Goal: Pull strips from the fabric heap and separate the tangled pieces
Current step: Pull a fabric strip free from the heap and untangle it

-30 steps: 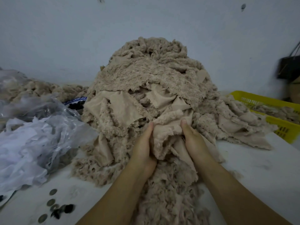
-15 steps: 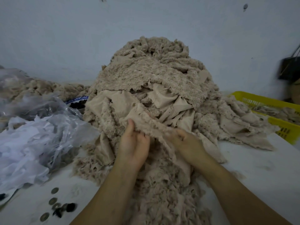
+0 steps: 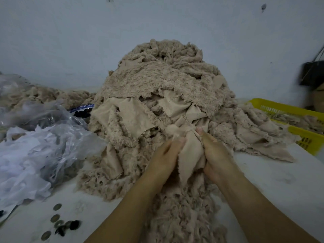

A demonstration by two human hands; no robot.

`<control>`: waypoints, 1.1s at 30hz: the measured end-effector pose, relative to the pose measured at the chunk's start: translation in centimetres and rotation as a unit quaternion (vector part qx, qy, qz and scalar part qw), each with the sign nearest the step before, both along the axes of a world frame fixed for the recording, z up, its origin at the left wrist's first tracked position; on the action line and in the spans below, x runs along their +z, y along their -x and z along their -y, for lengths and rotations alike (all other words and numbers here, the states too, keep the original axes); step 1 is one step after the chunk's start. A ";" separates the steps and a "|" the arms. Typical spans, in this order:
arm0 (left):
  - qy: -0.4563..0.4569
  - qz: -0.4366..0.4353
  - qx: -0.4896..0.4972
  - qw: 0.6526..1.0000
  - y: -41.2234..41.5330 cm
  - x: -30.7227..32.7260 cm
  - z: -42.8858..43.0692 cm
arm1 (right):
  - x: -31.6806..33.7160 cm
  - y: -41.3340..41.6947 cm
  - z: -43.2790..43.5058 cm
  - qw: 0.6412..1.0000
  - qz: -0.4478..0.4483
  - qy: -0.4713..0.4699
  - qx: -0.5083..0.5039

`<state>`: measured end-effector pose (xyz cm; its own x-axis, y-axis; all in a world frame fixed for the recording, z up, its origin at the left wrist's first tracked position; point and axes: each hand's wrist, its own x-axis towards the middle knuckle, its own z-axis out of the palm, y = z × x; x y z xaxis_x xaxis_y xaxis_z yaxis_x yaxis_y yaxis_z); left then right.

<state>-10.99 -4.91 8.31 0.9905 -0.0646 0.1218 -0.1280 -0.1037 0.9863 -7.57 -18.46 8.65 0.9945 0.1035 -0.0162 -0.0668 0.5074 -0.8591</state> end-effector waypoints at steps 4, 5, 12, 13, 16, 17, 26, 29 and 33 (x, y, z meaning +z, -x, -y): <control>-0.166 0.100 0.034 0.981 0.0 -0.8 0.7 | -0.7 -0.4 0.0 0.983 0.052 0.150 -0.095; -0.164 0.107 0.061 0.979 -0.1 -0.7 0.8 | -0.8 -0.2 0.0 0.974 0.090 0.183 -0.097; -0.061 -0.002 0.064 0.996 -0.6 -0.2 -1.1 | -1.6 0.3 0.8 0.923 0.140 0.345 0.093; -0.112 -0.002 0.065 0.992 -0.7 0.0 -1.4 | -1.9 0.1 0.9 0.904 0.147 0.392 0.089; -0.267 0.051 0.142 0.952 -1.8 0.6 -2.8 | -1.8 -0.8 1.5 0.938 0.131 0.312 0.074; -0.287 0.075 0.180 0.938 -2.2 0.8 -3.5 | -1.3 -1.2 2.0 0.979 0.094 0.175 0.043; -0.088 -0.024 0.277 0.957 -5.2 0.8 -6.5 | -1.8 -1.3 2.1 0.998 -0.011 -0.027 -0.062; -0.076 0.016 0.318 0.945 -4.5 1.2 -5.8 | -1.9 -1.1 1.3 0.998 -0.004 0.057 -0.029; -0.075 0.051 0.225 0.970 -2.9 2.1 -4.0 | -2.0 -0.8 0.7 0.995 -0.014 0.098 0.010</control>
<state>-8.14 -0.96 10.41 0.9056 0.3474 0.2432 -0.1326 -0.3128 0.9405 -6.77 -19.15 6.61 0.9911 0.1155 -0.0660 -0.1008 0.3288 -0.9390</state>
